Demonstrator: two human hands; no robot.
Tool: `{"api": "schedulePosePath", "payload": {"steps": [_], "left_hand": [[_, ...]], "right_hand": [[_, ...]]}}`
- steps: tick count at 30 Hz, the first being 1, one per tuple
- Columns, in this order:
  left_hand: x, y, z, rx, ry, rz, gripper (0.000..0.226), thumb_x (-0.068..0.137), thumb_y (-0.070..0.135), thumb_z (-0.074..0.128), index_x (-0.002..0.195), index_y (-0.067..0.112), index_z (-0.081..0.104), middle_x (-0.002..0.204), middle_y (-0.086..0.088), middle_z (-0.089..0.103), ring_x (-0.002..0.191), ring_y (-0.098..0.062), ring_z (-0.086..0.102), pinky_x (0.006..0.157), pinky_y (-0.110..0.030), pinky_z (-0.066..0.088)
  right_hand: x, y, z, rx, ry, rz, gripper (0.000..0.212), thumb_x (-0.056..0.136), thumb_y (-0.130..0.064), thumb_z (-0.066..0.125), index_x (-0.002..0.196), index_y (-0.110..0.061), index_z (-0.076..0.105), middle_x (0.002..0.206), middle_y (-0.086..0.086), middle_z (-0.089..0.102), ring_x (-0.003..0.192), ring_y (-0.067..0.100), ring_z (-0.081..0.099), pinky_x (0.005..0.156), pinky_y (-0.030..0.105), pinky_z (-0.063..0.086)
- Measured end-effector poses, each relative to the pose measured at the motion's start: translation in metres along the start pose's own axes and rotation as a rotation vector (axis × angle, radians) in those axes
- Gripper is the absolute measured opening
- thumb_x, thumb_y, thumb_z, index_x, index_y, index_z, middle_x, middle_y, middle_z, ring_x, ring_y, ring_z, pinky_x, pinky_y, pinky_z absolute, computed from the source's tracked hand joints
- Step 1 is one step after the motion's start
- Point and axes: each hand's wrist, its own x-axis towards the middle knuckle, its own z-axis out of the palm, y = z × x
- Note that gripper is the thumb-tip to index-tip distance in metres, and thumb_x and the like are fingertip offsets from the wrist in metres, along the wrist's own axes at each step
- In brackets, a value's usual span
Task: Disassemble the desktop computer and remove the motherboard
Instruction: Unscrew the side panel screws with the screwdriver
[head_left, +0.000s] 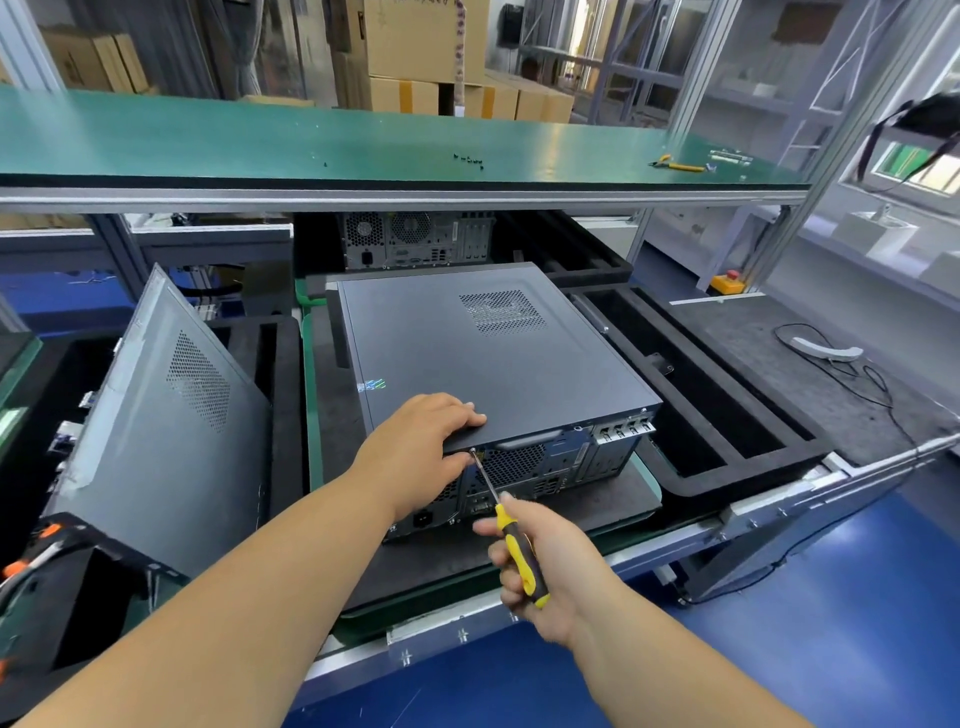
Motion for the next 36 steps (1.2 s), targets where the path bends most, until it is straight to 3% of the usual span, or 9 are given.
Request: {"api": "schedulePosePath", "payload": {"steps": [2, 4, 11, 17, 22, 30, 36], "left_hand": [[0.0, -0.001, 0.001, -0.003, 0.004, 0.003, 0.045, 0.086, 0.037, 0.065, 0.129, 0.04, 0.052, 0.13, 0.022, 0.049, 0.122, -0.003, 0.04, 0.099, -0.025, 0.038], [0.0, -0.001, 0.002, -0.005, 0.007, 0.007, 0.046, 0.086, 0.037, 0.065, 0.13, 0.04, 0.051, 0.13, 0.023, 0.049, 0.123, -0.003, 0.039, 0.1, -0.025, 0.039], [0.0, -0.004, 0.004, -0.014, 0.014, 0.032, 0.044, 0.087, 0.034, 0.064, 0.13, 0.037, 0.052, 0.129, 0.022, 0.049, 0.123, -0.004, 0.039, 0.1, -0.024, 0.037], [0.002, -0.002, 0.007, -0.003, 0.018, 0.047, 0.044, 0.088, 0.028, 0.064, 0.13, 0.032, 0.053, 0.128, 0.016, 0.05, 0.123, -0.01, 0.04, 0.101, -0.028, 0.038], [0.01, -0.006, 0.011, 0.056, 0.037, 0.074, 0.044, 0.09, 0.023, 0.062, 0.132, 0.028, 0.051, 0.132, 0.01, 0.049, 0.126, -0.015, 0.041, 0.114, -0.034, 0.023], [0.045, -0.014, 0.009, 0.033, 0.025, 0.015, 0.042, 0.089, 0.024, 0.064, 0.129, 0.029, 0.053, 0.127, 0.012, 0.051, 0.118, -0.015, 0.042, 0.092, -0.028, 0.039], [0.07, -0.022, 0.007, 0.033, 0.011, -0.025, 0.042, 0.087, 0.026, 0.065, 0.127, 0.03, 0.055, 0.126, 0.012, 0.051, 0.121, -0.015, 0.042, 0.094, -0.03, 0.039]], "right_hand": [[-0.001, -0.002, -0.002, 0.07, -0.065, 0.056, 0.046, 0.099, -0.036, 0.042, 0.097, 0.001, 0.07, 0.061, 0.005, 0.052, 0.042, 0.012, 0.036, 0.044, 0.024, 0.032], [-0.001, -0.003, -0.004, 0.079, -0.076, 0.061, 0.042, 0.1, -0.029, 0.038, 0.092, 0.0, 0.068, 0.061, 0.005, 0.053, 0.043, 0.013, 0.039, 0.044, 0.024, 0.034], [-0.004, -0.006, -0.004, 0.077, -0.064, 0.049, 0.034, 0.099, -0.032, 0.051, 0.091, -0.004, 0.068, 0.063, 0.003, 0.058, 0.046, 0.012, 0.049, 0.042, 0.023, 0.042], [-0.001, 0.0, 0.001, 0.083, 0.024, -0.024, 0.027, 0.097, -0.028, 0.057, 0.093, -0.003, 0.066, 0.059, 0.002, 0.054, 0.041, 0.008, 0.039, 0.039, 0.02, 0.034], [0.006, -0.006, 0.007, 0.104, 0.043, -0.07, 0.025, 0.099, -0.025, 0.054, 0.098, -0.003, 0.066, 0.058, 0.002, 0.052, 0.041, 0.008, 0.037, 0.038, 0.019, 0.032], [0.029, -0.041, 0.014, 0.104, 0.031, -0.06, 0.025, 0.1, -0.025, 0.053, 0.094, -0.003, 0.064, 0.061, 0.003, 0.049, 0.039, 0.006, 0.036, 0.036, 0.017, 0.031], [0.046, -0.064, 0.014, 0.089, -0.034, -0.051, 0.028, 0.102, -0.026, 0.048, 0.092, -0.003, 0.06, 0.065, 0.005, 0.048, 0.041, 0.006, 0.035, 0.037, 0.016, 0.031]]}}
